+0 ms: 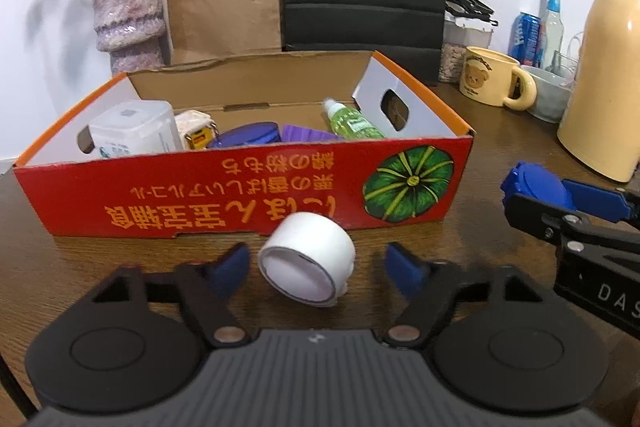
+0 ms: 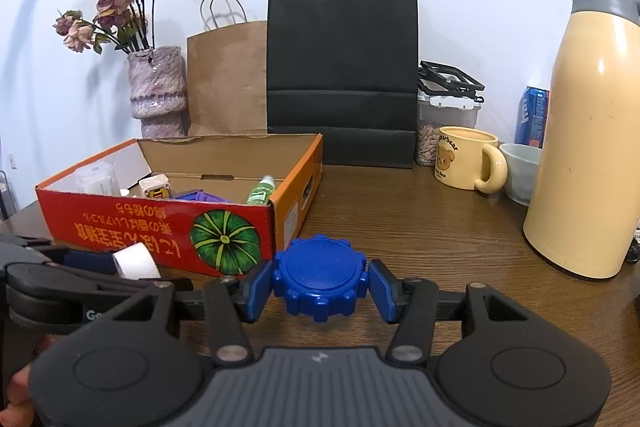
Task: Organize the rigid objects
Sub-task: 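Grasp the white tape roll with the left gripper while the right gripper holds the blue lid, then lift and carry the tape roll and blue lid over the box with both grippers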
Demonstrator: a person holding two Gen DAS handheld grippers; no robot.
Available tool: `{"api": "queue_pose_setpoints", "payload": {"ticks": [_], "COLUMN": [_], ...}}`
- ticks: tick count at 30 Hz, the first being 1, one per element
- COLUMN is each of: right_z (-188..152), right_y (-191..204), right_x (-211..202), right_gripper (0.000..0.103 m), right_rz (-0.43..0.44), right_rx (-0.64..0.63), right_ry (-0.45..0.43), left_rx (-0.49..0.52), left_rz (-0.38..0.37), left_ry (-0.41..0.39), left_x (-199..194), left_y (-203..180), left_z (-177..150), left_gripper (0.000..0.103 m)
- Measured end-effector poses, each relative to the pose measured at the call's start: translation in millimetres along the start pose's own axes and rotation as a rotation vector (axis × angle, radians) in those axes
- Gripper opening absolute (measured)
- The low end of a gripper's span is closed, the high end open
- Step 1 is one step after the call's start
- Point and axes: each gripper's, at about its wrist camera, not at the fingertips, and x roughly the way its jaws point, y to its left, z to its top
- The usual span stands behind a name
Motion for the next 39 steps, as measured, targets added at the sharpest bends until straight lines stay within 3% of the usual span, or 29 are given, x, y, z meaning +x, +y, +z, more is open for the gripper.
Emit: {"api": "queue_pose_setpoints", "payload": {"ticks": [1,2,25,39], "right_z": [0,0,-2,3], "right_y": [1,0,16,43], "right_x": [0,0,-14,-20], "right_gripper": [0.051,0.051,0.051,0.051], "right_rz": [-0.001,-0.002,-0.035,-0.028], "right_rx": [0.000,0.000,-0.017,-0.023], "right_ry": [0.000,-0.001,-0.071,-0.104], "left_rx": [0.000,-0.001,0.001,-0.032], "left_rz": [-0.009,-0.018,-0.005,0.014], "left_ry": [0.003,0.005,-0.070,-0.118], "left_x": [0,0,-23,-42], "left_y": [0,0,7,34], "left_z": [0,-1,-4,-4], "left_gripper": [0.054,0.050,0.050,0.050]}}
